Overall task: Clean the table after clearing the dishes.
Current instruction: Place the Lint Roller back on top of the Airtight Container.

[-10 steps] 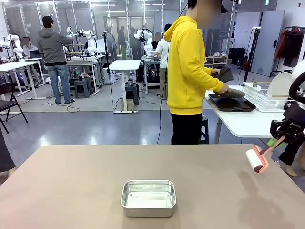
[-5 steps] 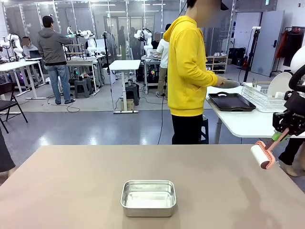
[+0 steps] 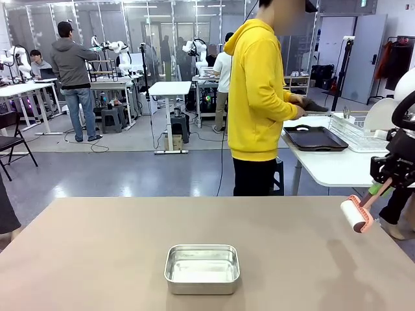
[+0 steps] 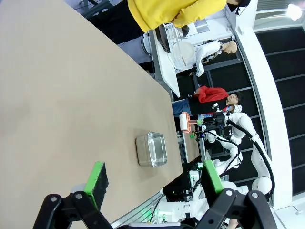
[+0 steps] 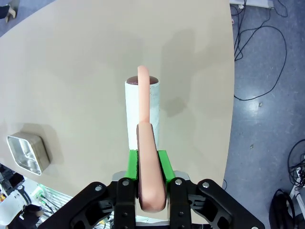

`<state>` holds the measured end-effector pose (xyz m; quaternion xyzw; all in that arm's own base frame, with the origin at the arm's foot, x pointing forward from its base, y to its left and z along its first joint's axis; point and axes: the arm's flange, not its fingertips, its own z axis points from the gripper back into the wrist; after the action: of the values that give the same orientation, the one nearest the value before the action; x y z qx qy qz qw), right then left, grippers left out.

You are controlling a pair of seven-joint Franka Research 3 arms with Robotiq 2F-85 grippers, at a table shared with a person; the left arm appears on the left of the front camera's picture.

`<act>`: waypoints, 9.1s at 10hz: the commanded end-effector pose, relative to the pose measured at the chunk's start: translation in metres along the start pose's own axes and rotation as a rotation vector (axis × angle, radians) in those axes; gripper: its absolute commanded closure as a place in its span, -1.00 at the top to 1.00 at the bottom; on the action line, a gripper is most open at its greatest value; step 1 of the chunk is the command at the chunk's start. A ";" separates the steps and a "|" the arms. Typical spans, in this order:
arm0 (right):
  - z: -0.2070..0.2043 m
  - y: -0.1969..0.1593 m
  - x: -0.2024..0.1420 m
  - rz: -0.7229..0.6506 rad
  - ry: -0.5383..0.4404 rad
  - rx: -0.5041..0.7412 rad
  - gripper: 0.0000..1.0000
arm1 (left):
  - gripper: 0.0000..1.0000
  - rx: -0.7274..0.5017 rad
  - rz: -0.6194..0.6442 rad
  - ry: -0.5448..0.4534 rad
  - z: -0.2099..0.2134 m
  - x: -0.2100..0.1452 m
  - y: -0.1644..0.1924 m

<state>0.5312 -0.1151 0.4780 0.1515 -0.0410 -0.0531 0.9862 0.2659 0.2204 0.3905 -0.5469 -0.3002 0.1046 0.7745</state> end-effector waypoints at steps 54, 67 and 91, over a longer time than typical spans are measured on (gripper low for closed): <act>-0.195 0.495 -0.110 1.581 0.402 -0.116 -0.57 | 1.00 -0.007 0.017 -0.005 0.003 0.000 -0.005; -0.234 0.479 -0.092 1.598 0.434 -0.095 -0.32 | 1.00 -0.007 0.017 -0.005 0.003 0.000 -0.005; -0.188 0.495 -0.088 1.590 0.358 -0.119 1.00 | 1.00 -0.007 0.017 -0.005 0.003 0.000 -0.005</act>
<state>0.5096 0.4192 0.4428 0.0306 0.0240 0.6848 0.7277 0.2659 0.2204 0.3904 -0.5468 -0.3001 0.1048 0.7746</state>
